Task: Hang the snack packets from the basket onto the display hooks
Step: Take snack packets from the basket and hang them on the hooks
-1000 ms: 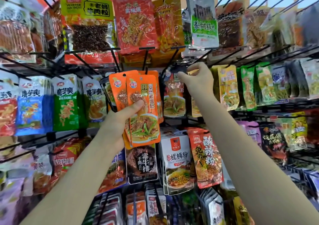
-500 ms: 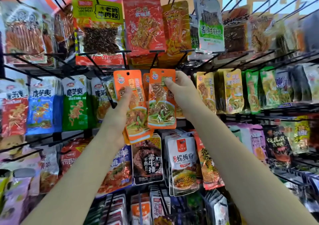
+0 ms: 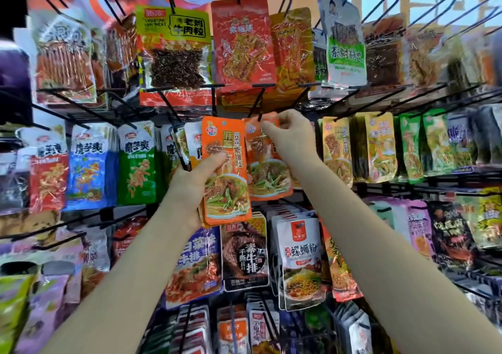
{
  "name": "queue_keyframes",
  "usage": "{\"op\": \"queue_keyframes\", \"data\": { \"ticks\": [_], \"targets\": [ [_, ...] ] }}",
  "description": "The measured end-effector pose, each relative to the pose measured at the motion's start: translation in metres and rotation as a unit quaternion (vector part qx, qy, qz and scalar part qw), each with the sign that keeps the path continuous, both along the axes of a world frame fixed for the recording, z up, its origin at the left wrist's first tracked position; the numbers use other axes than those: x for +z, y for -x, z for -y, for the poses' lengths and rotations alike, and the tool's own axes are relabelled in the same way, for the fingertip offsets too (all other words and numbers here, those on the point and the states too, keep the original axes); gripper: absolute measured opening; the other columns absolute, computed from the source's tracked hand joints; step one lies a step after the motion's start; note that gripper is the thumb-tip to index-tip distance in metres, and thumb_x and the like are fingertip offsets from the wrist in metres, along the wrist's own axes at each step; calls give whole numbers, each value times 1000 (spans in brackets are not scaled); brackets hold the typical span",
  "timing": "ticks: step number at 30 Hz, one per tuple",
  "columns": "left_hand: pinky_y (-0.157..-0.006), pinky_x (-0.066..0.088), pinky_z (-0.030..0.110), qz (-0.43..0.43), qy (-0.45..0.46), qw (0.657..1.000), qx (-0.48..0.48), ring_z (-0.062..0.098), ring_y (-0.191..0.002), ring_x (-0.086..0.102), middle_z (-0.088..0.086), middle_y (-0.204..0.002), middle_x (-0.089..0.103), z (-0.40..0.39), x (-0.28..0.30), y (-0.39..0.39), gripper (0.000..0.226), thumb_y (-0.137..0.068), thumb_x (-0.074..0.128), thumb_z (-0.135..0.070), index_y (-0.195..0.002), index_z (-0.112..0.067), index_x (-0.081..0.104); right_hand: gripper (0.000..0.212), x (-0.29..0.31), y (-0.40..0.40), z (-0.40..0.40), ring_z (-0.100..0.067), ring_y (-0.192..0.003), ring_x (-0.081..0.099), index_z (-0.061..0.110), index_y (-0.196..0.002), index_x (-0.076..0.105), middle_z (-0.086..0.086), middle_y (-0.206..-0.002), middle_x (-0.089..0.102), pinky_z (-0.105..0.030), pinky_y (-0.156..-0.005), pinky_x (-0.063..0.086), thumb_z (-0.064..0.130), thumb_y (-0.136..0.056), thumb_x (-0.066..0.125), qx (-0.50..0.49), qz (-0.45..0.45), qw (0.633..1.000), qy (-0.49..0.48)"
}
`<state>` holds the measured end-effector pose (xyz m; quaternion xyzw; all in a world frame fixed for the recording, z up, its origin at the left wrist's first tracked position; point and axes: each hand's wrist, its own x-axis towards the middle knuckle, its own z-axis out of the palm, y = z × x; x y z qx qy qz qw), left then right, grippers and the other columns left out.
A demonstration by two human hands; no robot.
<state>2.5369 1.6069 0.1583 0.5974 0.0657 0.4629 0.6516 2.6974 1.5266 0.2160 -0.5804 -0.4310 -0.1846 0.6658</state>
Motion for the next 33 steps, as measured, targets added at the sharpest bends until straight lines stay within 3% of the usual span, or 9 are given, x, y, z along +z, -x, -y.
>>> {"op": "queue_keyframes", "data": {
  "ticks": [3, 5, 8, 13, 17, 21, 25, 30, 33],
  "targets": [
    [-56, 60, 37, 22, -12, 999, -23, 28, -70, 76, 12, -86, 77, 0, 1, -2, 50, -71, 76, -24, -115, -2, 67, 15, -6, 8, 11, -4, -65, 47, 14, -94, 56, 5, -77, 51, -16, -55, 35, 26, -96, 65, -68, 73, 991, -84],
    [-55, 59, 37, 28, -24, 999, -22, 25, -69, 76, 9, -84, 78, 1, 0, -4, 46, -69, 75, -24, -110, -6, 69, 27, -12, 16, 18, -1, -59, 49, 11, -84, 60, 7, -69, 54, -14, -55, 37, 35, -99, 61, -8, 76, 995, -63],
    [-59, 61, 39, 12, -26, 999, -26, 27, -75, 76, 12, -90, 78, 7, 2, -8, 45, -68, 76, -28, -109, -8, 72, 36, -24, 25, 15, -10, -62, 59, 10, -80, 65, -3, -68, 64, -29, -61, 49, 43, -94, 66, 82, 75, 992, 65],
    [-77, 61, 47, -43, 17, 999, 29, 32, -87, 74, 15, -105, 76, -2, 3, -7, 74, -73, 78, -62, -119, -5, 68, 10, -18, 13, 13, -23, -94, 72, 14, -108, 65, -5, -103, 75, -45, -88, 58, 18, -100, 61, 130, -13, 991, 13],
    [-61, 63, 37, -49, -6, 999, -6, 30, -70, 73, 22, -87, 75, -9, 4, -1, 42, -100, 49, -33, -99, 2, 73, 20, -8, 5, 14, -23, -98, 70, 16, -114, 64, -5, -107, 73, -47, -93, 56, 28, -106, 50, 118, -62, 991, 26],
    [-62, 63, 43, 12, -34, 999, -27, 30, -75, 76, 17, -93, 76, -11, 3, -1, 23, -102, 53, -21, -107, -4, 68, 29, 0, 8, 7, -29, -90, 69, 12, -104, 67, -18, -106, 71, -49, -84, 57, 36, -104, 52, 96, -64, 993, 18],
    [-64, 62, 48, 37, -37, 998, -30, 35, -83, 76, 21, -101, 75, -12, 1, 0, 32, -95, 61, -21, -123, -4, 63, 30, 4, 5, -1, -32, -81, 67, 7, -98, 67, -23, -98, 70, -58, -82, 56, 35, -101, 57, 85, -74, 994, -4],
    [-81, 60, 55, 35, -51, 998, 2, 35, -94, 74, 16, -108, 75, -18, 1, 2, 55, -67, 79, -30, -118, -12, 71, 17, 3, -2, -4, -7, -66, 51, 12, -98, 60, 5, -80, 56, -15, -60, 42, 25, -93, 70, -19, 3, 999, -41],
    [-78, 62, 52, 36, -47, 998, 10, 31, -88, 75, 12, -102, 77, -20, 3, 2, 46, -65, 79, -31, -108, -16, 74, 17, -3, 9, 5, -3, -60, 45, 16, -93, 54, 7, -74, 50, -14, -54, 37, 24, -94, 68, -92, 84, 987, -102]
  ]
}}
